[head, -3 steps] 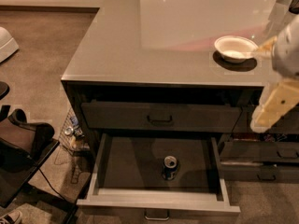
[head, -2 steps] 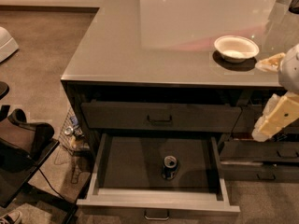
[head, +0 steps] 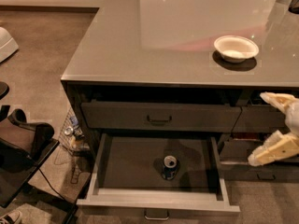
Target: Pick pepsi can from middle drawer and place on counter
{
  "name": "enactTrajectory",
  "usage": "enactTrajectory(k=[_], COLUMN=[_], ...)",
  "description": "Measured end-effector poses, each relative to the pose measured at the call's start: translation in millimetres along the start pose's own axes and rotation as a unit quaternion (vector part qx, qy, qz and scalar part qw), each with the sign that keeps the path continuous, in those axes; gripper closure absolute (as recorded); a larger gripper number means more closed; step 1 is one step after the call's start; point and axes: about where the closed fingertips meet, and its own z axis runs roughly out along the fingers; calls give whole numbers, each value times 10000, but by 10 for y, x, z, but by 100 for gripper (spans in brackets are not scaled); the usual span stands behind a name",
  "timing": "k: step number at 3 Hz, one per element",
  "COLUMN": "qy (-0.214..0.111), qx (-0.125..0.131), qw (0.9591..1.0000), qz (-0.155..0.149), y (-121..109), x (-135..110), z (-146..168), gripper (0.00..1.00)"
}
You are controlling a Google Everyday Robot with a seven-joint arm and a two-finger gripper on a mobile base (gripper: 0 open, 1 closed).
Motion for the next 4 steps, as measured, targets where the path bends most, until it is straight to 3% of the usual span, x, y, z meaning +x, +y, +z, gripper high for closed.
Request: enactTrajectory(k=[1,2,3,4], qy=[-284,-283,-443,-776], qx=[115,111,33,-96], qw=[9995,9995,9985,9945], qz=[79,78,333,697], y=[7,8,-62,-76], x=[24,19,245,646], z=[-37,-33,316,980], gripper=[0,0,0,0])
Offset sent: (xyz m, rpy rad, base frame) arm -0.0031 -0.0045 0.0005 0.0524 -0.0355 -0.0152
